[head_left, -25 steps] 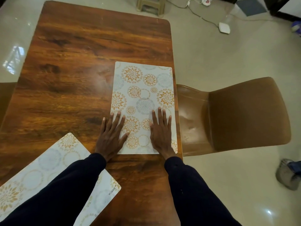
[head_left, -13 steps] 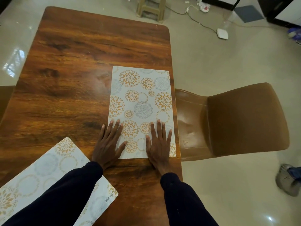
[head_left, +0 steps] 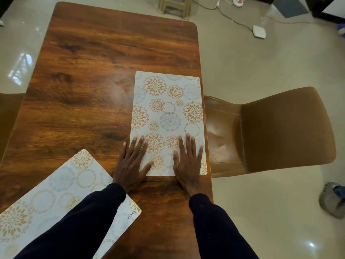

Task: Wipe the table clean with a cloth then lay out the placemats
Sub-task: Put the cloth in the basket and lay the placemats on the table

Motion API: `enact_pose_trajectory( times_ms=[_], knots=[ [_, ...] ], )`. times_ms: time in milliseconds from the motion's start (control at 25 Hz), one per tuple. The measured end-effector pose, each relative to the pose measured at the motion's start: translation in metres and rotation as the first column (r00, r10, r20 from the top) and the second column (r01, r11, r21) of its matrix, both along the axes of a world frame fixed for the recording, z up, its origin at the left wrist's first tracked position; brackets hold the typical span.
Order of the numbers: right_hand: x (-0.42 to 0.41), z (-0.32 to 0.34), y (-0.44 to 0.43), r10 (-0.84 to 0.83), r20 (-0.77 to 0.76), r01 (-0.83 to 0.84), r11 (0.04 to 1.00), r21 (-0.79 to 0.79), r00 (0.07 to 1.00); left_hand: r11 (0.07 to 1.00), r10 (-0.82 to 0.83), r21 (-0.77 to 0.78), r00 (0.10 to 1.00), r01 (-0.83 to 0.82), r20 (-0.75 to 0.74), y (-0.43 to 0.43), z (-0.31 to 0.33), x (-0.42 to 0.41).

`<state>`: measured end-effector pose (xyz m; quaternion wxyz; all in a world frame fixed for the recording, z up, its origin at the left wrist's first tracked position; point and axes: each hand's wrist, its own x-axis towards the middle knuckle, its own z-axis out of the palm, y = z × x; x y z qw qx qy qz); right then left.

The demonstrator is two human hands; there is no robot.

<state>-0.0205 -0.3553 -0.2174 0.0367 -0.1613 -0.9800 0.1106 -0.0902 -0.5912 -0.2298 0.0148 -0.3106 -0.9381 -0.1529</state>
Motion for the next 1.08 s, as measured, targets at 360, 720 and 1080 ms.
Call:
enact_pose_trajectory(
  times_ms=[360,720,1080],
  knots=[
    [0.0068,0.0016,0.0006,-0.002,-0.031,0.002,1.0,-0.001,1.0,0.999,0.003,-0.039,1.0,-0.002,0.019,0.0001,0.0016,0.0074],
    [0.0083,-0.0007,0.0007,0.013,-0.016,-0.013,1.0,-0.004,1.0,0.999,0.007,-0.04,1.0,-0.006,0.019,-0.0012,0.0014,0.0083],
    [0.0072,-0.0007,0.001,0.021,0.021,-0.021,1.0,-0.006,1.0,1.0,-0.007,-0.02,0.999,0.008,0.045,-0.0024,0.0026,0.0081]
  ],
)
